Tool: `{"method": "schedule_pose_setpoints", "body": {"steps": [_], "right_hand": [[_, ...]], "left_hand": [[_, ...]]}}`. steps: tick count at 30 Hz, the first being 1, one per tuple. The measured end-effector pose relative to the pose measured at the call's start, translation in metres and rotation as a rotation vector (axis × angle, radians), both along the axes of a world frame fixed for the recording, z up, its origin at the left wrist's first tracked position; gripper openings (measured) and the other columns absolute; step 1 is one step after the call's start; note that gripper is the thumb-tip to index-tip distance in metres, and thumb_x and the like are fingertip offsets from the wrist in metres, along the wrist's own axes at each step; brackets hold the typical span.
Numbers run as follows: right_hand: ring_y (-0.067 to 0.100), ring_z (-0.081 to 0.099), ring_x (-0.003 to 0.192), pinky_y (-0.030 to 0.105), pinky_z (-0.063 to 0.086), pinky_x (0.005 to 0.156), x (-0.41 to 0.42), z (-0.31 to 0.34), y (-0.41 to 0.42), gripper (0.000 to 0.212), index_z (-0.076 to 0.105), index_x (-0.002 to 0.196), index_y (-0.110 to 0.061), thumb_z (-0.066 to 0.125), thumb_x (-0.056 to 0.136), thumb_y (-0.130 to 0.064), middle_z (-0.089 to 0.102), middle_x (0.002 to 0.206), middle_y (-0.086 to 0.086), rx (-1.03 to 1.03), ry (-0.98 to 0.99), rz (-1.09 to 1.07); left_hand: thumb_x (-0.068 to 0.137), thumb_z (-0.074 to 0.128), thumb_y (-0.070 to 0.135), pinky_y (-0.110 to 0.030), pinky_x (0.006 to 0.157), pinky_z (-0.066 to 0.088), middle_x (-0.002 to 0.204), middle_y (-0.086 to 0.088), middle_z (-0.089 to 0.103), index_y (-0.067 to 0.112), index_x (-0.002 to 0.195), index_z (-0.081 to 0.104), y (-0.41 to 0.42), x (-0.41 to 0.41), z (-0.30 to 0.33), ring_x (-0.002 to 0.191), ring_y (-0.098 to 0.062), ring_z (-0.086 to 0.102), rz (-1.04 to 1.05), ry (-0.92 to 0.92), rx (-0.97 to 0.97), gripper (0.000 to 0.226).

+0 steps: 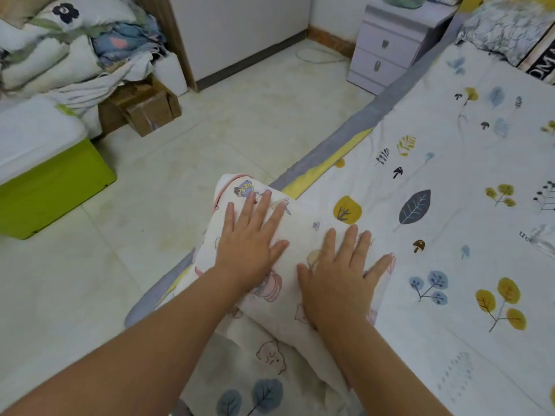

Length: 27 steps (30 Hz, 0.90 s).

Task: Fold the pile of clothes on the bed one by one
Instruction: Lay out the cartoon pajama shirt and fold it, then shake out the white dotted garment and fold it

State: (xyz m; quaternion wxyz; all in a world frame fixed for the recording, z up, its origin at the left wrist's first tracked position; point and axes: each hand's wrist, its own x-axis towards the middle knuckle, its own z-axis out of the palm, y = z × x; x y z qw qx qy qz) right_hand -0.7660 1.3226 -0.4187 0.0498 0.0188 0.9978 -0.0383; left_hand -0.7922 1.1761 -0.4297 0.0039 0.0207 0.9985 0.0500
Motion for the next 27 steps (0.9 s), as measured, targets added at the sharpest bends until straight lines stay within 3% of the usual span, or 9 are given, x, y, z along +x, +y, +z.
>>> {"method": "schedule_pose_setpoints", "body": {"steps": [2,4,11,16,19,21,24,27], "right_hand": [[0.043,0.039,0.131,0.059,0.000,0.107,-0.002,-0.014,0.009,0.067,0.054,0.131,-0.008,0.043,0.080,-0.050,0.045,0.139,0.025,0.022,0.014,-0.004],[0.042,0.038,0.131,0.056,0.000,0.108,-0.003,-0.021,0.015,0.067,0.053,0.132,-0.010,0.033,0.081,-0.049,0.045,0.140,0.023,0.007,0.009,0.000],[0.040,0.036,0.134,0.058,0.005,0.108,-0.002,-0.031,0.008,0.067,0.050,0.134,-0.012,0.031,0.083,-0.050,0.043,0.142,0.021,-0.011,0.021,0.017],[0.041,0.040,0.130,0.062,0.014,0.105,-0.002,-0.022,0.005,0.065,0.055,0.130,-0.012,0.031,0.082,-0.048,0.047,0.139,0.021,-0.016,-0.043,0.018],[0.037,0.013,0.143,0.061,-0.005,0.107,-0.004,-0.006,0.009,0.060,0.031,0.146,-0.016,0.027,0.094,-0.047,0.020,0.154,0.018,0.032,-0.096,0.057],[0.029,0.002,0.145,0.059,-0.010,0.108,-0.005,0.008,0.012,0.057,0.023,0.146,-0.019,0.017,0.096,-0.045,0.011,0.156,0.011,-0.041,-0.143,0.066],[0.025,0.030,0.132,0.045,0.019,0.110,0.002,0.045,0.015,0.068,0.043,0.130,-0.017,0.002,0.082,-0.042,0.042,0.138,0.007,-0.190,-0.067,0.060],[0.026,0.045,0.116,0.033,0.037,0.093,0.014,0.081,0.020,0.038,0.049,0.126,-0.015,0.030,0.095,-0.027,0.055,0.124,0.006,-0.303,-0.084,0.138]], "left_hand": [[0.070,-0.026,0.071,-0.043,0.108,-0.014,0.158,0.002,-0.003,0.036,0.143,-0.012,-0.009,-0.007,-0.029,0.145,-0.026,-0.001,-0.063,-0.089,-0.057,0.081],[0.059,-0.037,0.071,-0.041,0.108,-0.017,0.149,0.012,-0.024,0.043,0.132,-0.029,-0.012,-0.007,-0.045,0.144,-0.021,-0.013,-0.036,-0.125,-0.026,0.078],[0.063,-0.029,0.075,-0.044,0.114,-0.009,0.143,0.014,-0.030,0.045,0.128,-0.034,-0.019,-0.007,-0.062,0.144,-0.020,-0.017,-0.024,-0.167,0.054,0.072],[0.065,-0.018,0.068,-0.046,0.115,-0.007,0.154,0.007,-0.022,0.040,0.132,-0.029,-0.017,-0.008,-0.050,0.144,-0.022,-0.016,-0.044,-0.243,0.025,0.073],[0.077,-0.006,0.070,-0.047,0.115,-0.006,0.156,0.000,-0.019,0.034,0.143,-0.019,-0.014,-0.011,-0.026,0.144,-0.027,-0.015,-0.051,-0.372,0.019,0.076],[0.093,0.012,0.059,-0.047,0.115,0.000,0.158,-0.007,-0.006,0.024,0.150,0.002,-0.009,-0.011,0.000,0.144,-0.032,-0.005,-0.030,-0.428,0.067,0.067],[0.095,0.023,0.050,-0.042,0.107,0.030,0.139,-0.012,0.043,0.013,0.130,0.047,-0.001,-0.008,0.040,0.128,-0.031,0.037,-0.061,-0.366,0.117,0.056],[0.098,0.037,0.037,-0.031,0.088,0.043,0.118,-0.007,0.061,0.013,0.114,0.059,0.005,0.000,0.083,0.108,-0.024,0.054,-0.105,-0.384,0.184,0.036]]}}
